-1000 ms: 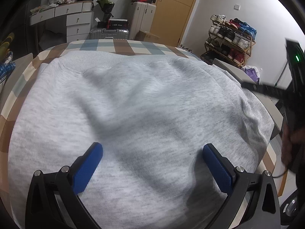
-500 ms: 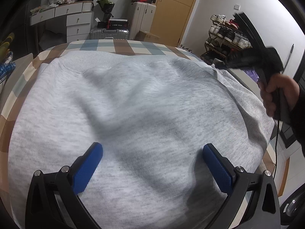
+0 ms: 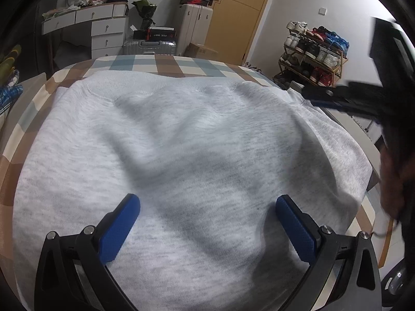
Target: Fold large clothes
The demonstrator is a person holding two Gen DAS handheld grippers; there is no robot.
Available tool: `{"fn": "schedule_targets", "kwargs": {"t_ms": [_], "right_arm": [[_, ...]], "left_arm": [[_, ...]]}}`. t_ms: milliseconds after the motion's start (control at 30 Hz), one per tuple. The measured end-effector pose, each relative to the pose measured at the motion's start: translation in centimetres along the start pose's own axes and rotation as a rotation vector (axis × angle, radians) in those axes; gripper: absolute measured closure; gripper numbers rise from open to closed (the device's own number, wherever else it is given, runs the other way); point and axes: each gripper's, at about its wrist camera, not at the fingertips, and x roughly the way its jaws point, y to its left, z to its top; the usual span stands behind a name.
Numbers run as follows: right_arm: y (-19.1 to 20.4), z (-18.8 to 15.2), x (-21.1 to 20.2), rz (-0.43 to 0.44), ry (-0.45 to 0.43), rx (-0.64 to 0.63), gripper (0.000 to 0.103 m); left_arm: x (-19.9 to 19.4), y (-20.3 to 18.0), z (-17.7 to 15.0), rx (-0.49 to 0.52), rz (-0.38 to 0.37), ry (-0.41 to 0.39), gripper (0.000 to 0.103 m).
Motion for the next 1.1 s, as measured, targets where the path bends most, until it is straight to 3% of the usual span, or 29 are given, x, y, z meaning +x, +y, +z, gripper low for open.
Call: {"fn": "schedule_targets", "kwargs": {"t_ms": [67, 167, 200, 233, 300, 367, 400, 433, 467, 500, 567, 667, 767, 833, 933, 1000, 1100], "right_arm": [[2.4, -2.2, -0.7, 0.074, -0.021, -0.061, 0.055], [4.7, -5.4, 2.6, 0.013, 0.076, -0.117, 0.055], [4.7, -6.3, 4.2, -0.002, 0.097, -0.105, 0.054], [4.4, -6.8, 4.5, 0.020, 0.054, -0.067, 0.054], [3.6, -6.5, 3.3, 0.072, 0.046, 0.029, 0.057], [1.9, -6.8, 1.1, 0.174, -0.026, 0.128, 0.059], [1.0, -7.7, -1.4, 0.229, -0.110, 0.170, 0.059], [0.6, -8.5, -3.3, 0.233, -0.176, 0.184, 0.052], [0.1, -9.4, -5.4, 0.227, -0.252, 0.186, 0.044], [-0.2, -10.7, -7.9, 0.210, -0.351, 0.181, 0.023], [-0.7, -12.3, -11.1, 0.153, -0.486, 0.180, 0.000], [-0.9, -14.6, -14.3, 0.103, -0.641, 0.160, 0.000], [-1.5, -15.3, -14.6, 0.072, -0.658, 0.183, 0.000], [-2.2, -15.8, -13.7, 0.103, -0.664, 0.199, 0.000], [-3.0, -16.0, -11.7, 0.107, -0.658, 0.206, 0.000], [-3.6, -15.0, -10.9, 0.081, -0.648, 0.201, 0.000], [-4.1, -15.4, -11.3, 0.061, -0.761, 0.172, 0.000]], "left_arm": [[-1.3, 0.1, -0.1, -0.037, -0.008, -0.025, 0.002], [-3.7, 0.0, 0.6, -0.089, -0.070, -0.050, 0.002], [-5.3, -0.2, 1.2, -0.100, -0.030, -0.100, 0.002], [-6.6, -0.6, 1.6, -0.095, 0.024, -0.154, 0.002], [-8.4, -2.0, 2.7, -0.037, 0.092, -0.230, 0.002], [-8.1, -3.4, 3.9, 0.020, 0.096, -0.189, 0.002], [-7.2, -4.0, 4.5, 0.035, 0.093, -0.145, 0.002], [-6.3, -4.6, 4.9, 0.052, 0.083, -0.105, 0.002], [-4.9, -5.1, 5.3, 0.072, 0.069, -0.064, 0.002], [-3.3, -5.5, 5.6, 0.102, 0.064, -0.007, 0.002], [0.4, -5.5, 5.8, 0.119, 0.138, 0.096, 0.002], [5.7, -3.9, 4.7, 0.089, 0.186, 0.266, 0.006], [6.3, -3.4, 3.6, 0.110, 0.196, 0.244, 0.001], [6.2, -3.3, 3.7, 0.107, 0.198, 0.260, 0.001], [4.0, -3.4, 4.5, 0.050, 0.212, 0.244, 0.009], [0.8, -4.4, 4.1, 0.049, 0.149, 0.174, 0.009], [-0.6, -6.4, 2.7, 0.120, 0.108, 0.174, 0.009]]}}
